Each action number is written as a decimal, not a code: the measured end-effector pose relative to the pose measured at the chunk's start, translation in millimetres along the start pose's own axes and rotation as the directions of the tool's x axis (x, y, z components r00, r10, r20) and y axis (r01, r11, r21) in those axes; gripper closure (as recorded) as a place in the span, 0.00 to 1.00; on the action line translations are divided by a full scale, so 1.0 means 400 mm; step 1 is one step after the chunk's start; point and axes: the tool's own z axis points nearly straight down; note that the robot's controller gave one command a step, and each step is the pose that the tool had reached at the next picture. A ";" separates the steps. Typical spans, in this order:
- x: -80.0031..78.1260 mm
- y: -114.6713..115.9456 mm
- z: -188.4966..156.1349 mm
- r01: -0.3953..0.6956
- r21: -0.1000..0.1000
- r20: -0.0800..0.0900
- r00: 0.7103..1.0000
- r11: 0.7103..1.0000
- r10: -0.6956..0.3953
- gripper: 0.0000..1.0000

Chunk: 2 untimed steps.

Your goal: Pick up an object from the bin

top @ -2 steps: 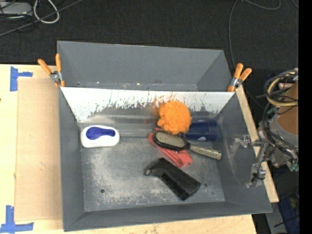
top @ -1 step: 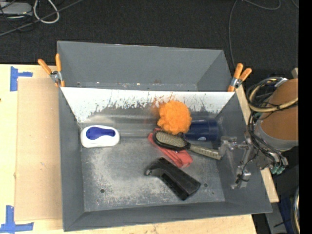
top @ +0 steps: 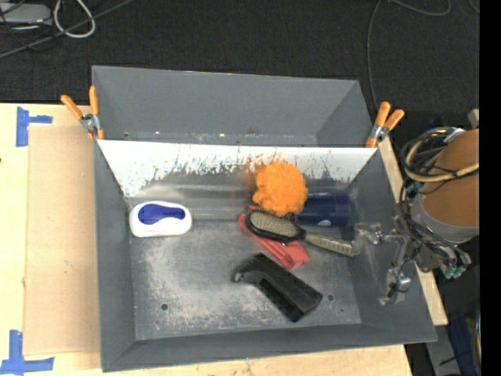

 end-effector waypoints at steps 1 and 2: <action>-0.070 0.023 0.045 -0.004 -0.002 0.004 1.000 1.000 0.004 0.00; -0.117 -0.036 0.153 -0.031 0.002 0.005 0.999 1.000 0.031 0.00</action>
Offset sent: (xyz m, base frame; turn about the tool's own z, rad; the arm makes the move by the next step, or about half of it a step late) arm 0.0500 -0.0071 -0.0651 0.0365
